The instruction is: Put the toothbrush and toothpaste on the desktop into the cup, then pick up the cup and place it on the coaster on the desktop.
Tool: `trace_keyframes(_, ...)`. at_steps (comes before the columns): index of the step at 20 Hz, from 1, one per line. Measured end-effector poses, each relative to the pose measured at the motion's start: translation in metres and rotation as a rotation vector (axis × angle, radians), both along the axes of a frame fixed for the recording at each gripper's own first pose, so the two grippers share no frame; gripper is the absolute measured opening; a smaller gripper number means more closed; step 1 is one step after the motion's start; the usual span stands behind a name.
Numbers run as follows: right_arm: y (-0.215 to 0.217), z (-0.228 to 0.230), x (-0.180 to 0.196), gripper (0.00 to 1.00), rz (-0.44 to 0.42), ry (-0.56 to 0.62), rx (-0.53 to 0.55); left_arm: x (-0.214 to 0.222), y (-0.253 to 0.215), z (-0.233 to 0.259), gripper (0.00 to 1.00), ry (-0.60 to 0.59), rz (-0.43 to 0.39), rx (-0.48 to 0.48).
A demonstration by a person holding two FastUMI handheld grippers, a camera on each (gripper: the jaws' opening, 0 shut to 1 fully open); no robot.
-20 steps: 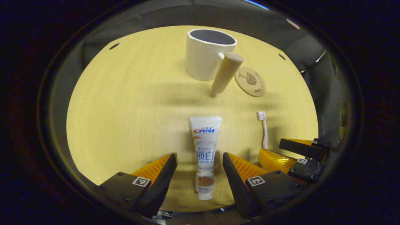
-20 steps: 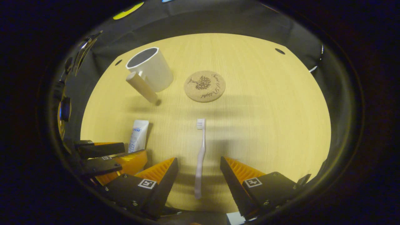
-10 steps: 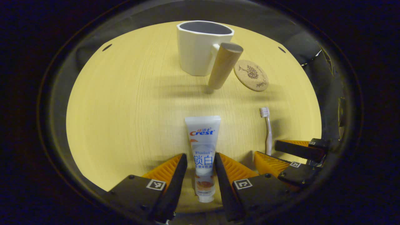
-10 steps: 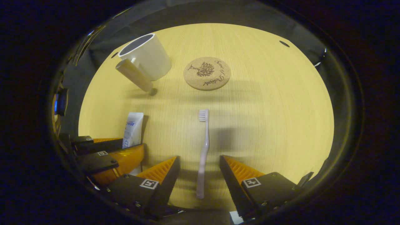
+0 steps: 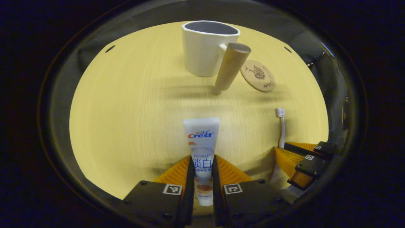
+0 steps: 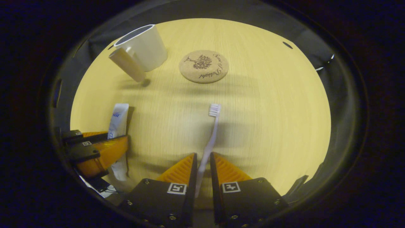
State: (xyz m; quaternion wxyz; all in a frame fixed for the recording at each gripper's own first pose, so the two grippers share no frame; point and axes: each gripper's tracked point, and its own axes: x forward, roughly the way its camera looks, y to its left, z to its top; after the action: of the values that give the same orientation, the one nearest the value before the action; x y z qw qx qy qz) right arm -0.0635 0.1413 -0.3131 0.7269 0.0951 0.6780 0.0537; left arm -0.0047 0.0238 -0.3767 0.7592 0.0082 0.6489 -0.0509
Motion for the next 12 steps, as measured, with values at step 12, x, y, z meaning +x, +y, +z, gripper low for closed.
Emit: trace_keyframes(12, -0.0013, -0.002, -0.0013, 0.04, 0.054, -0.089, 0.023, 0.0018, 0.0018, 0.0048, 0.22, -0.082, 0.047, -0.112)
